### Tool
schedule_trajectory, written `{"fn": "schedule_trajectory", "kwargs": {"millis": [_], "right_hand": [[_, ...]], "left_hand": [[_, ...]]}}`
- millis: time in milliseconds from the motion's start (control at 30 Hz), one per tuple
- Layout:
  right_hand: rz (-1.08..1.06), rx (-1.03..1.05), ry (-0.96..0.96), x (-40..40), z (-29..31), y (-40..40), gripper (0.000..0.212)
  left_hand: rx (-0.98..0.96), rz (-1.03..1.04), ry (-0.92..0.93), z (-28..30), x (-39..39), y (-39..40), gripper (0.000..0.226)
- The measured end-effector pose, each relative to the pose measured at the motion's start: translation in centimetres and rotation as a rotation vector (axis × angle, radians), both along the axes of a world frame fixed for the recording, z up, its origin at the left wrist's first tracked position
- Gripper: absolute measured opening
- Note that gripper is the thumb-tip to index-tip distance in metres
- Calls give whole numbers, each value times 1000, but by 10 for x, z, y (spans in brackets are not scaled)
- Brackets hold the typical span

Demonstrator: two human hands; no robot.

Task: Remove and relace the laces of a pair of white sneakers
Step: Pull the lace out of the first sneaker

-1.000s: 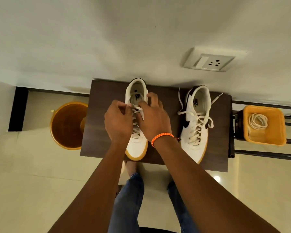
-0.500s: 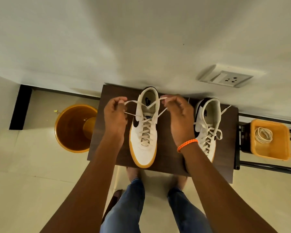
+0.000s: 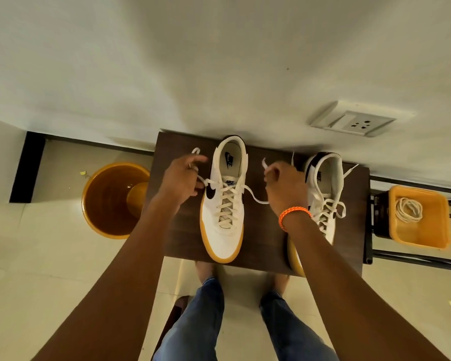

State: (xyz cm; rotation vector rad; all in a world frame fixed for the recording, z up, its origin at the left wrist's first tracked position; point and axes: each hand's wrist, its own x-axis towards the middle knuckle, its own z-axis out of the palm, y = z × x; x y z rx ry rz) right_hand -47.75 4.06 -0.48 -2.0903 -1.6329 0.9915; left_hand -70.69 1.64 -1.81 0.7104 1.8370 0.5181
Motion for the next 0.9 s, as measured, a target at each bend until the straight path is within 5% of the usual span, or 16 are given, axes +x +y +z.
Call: {"fn": "schedule_trajectory", "kwargs": {"millis": [100, 233, 400, 900], "right_hand": [[110, 6, -246, -3, -8, -15, 25], [226, 315, -60, -22, 2, -24, 18], [317, 234, -1, -44, -8, -28, 8], [405, 267, -19, -56, -20, -29, 7]], "left_hand": [[50, -77, 193, -5, 10, -13, 33], [267, -58, 417, 1, 30, -28, 14], [239, -171, 619, -4, 40, -33, 42], [371, -239, 346, -17, 18, -19, 32]]}}
